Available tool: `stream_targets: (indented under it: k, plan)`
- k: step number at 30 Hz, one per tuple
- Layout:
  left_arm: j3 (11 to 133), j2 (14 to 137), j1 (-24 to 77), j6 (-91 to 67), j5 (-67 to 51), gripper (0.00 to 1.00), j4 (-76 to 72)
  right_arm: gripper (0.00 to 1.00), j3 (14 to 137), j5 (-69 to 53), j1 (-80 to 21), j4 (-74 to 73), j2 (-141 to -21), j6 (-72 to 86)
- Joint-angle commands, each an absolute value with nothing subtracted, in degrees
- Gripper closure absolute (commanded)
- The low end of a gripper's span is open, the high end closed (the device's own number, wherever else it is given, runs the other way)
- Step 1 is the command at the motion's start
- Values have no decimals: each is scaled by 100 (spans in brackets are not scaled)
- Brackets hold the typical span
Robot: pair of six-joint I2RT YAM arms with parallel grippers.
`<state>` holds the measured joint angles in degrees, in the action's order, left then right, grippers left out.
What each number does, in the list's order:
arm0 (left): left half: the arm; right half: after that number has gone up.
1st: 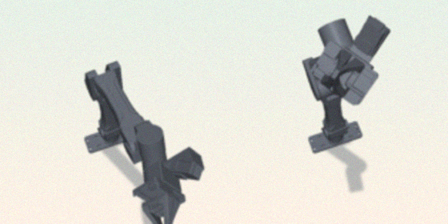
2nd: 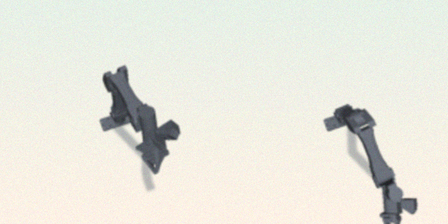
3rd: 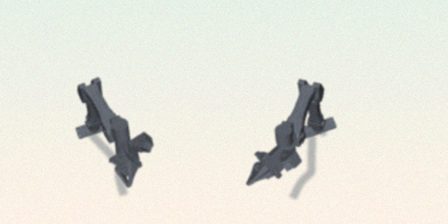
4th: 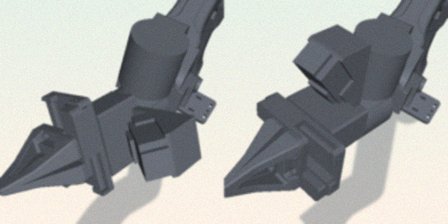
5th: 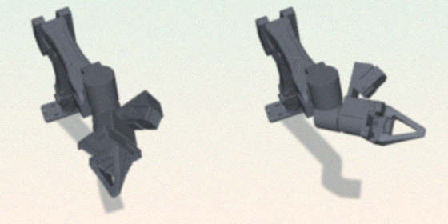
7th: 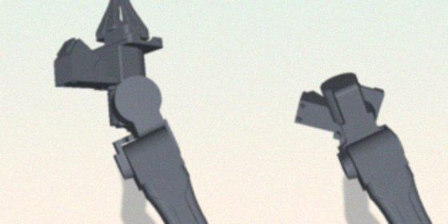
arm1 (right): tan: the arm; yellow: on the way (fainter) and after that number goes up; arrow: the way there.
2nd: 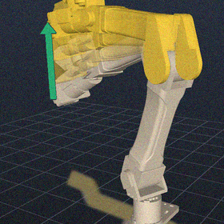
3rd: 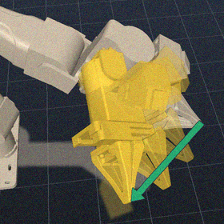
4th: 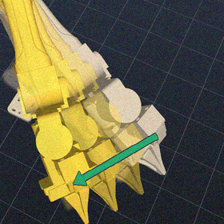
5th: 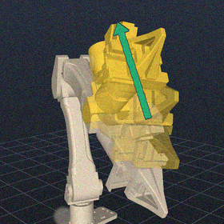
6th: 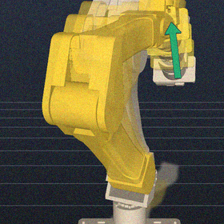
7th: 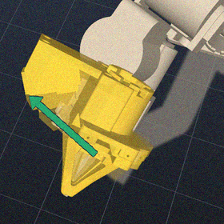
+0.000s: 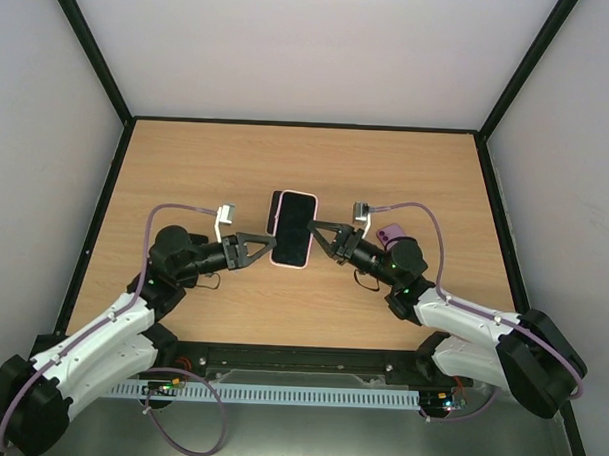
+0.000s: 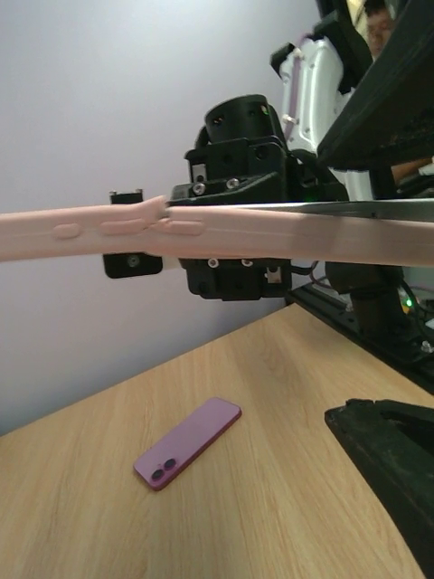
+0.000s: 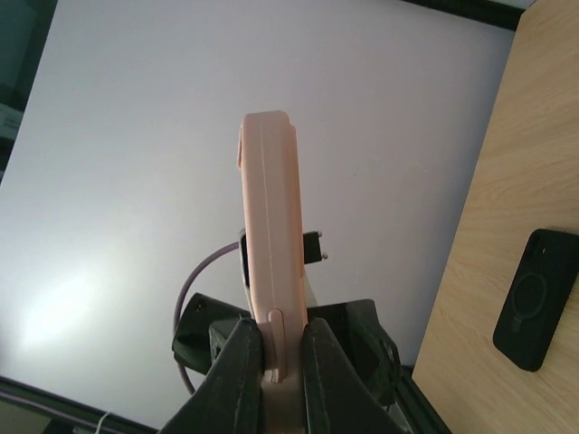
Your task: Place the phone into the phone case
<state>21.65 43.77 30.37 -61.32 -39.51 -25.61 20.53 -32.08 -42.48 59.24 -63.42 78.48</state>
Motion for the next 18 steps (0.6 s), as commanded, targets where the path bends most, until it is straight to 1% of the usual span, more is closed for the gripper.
stream_targets:
  k: [1, 2, 3, 6, 9, 11, 16, 18]
  plan:
    - [2107, 4495, 3148, -6122, -4131, 40, -2883, 98, 2293, -2795, -4271, 6533, -6187, 7904]
    - [2120, 4518, 3152, -6102, -4126, 46, -2851, 98, 2285, -2764, -4271, 6512, -6187, 7890]
    - [2143, 4542, 3154, -6074, -4109, 55, -2743, 98, 2292, -2743, -4271, 6494, -6194, 7877]
    - [2234, 4593, 3171, -5919, -4096, 74, -2535, 98, 2279, -2708, -4271, 6452, -6243, 7857]
    - [2327, 4589, 3170, -5823, -4027, 89, -2316, 98, 2269, -2723, -4271, 6411, -6319, 7850]
    - [2460, 4588, 3165, -5699, -3913, 96, -2004, 98, 2301, -2738, -4271, 6158, -6359, 7789]
    - [2822, 4630, 3181, -5292, -3552, 97, -1032, 98, 2278, -2714, -4271, 5795, -6359, 7516]
    - [2901, 4640, 3181, -5216, -3457, 97, -821, 98, 2373, -2718, -4271, 5432, -6327, 7320]
